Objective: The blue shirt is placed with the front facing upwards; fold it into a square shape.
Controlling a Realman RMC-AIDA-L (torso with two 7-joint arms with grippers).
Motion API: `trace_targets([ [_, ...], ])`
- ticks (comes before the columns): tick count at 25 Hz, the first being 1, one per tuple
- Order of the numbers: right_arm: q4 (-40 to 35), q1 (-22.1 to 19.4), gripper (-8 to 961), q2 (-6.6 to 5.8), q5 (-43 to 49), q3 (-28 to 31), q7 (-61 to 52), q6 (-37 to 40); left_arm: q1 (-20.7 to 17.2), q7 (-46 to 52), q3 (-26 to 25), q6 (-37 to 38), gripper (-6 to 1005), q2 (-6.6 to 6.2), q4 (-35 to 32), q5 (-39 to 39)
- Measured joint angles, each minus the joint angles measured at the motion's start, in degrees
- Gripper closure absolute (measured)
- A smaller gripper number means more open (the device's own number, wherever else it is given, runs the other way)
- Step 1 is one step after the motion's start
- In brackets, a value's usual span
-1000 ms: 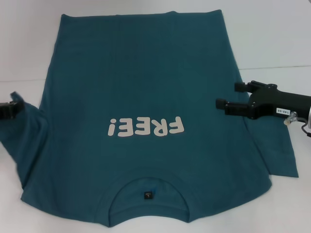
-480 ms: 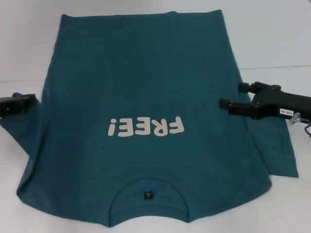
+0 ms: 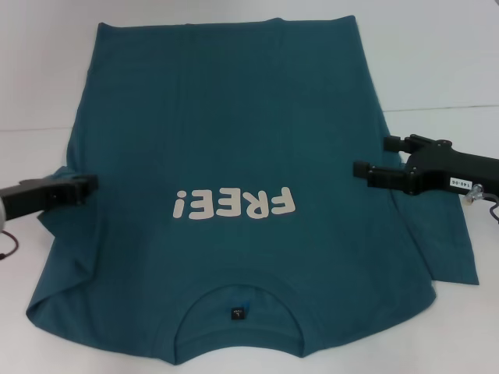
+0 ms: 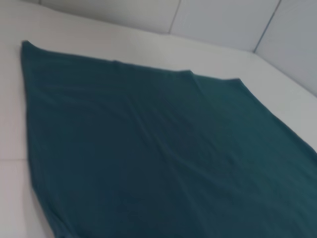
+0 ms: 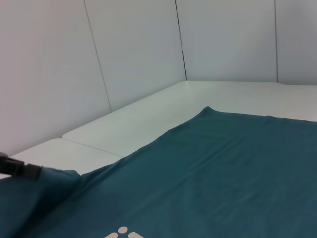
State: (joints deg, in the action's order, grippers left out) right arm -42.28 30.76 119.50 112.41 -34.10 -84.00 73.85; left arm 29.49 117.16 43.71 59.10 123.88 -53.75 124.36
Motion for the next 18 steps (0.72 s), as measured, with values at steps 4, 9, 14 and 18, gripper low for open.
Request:
trace_targets([
  [4,0.0,0.0,38,-0.04,0.0,0.0,0.1,0.0,0.9,0.0,2.0,-1.6,917,0.03,2.7,-0.2],
  [9,0.0,0.0,39,-0.06,0.0,0.0,0.2,-0.1,2.1,-0.6,4.7,-3.6,910,0.05,5.7,-0.2],
  [14,0.5,0.2,40,-0.15,0.0,0.0,0.4,-0.5,2.5,-2.4,8.3,-4.2,903,0.32,6.3,-0.3],
  [18,0.5,0.4,40,-0.17,0.0,0.0,0.5,-0.9,2.3,-3.4,8.7,-4.7,864,0.48,5.9,-2.4],
])
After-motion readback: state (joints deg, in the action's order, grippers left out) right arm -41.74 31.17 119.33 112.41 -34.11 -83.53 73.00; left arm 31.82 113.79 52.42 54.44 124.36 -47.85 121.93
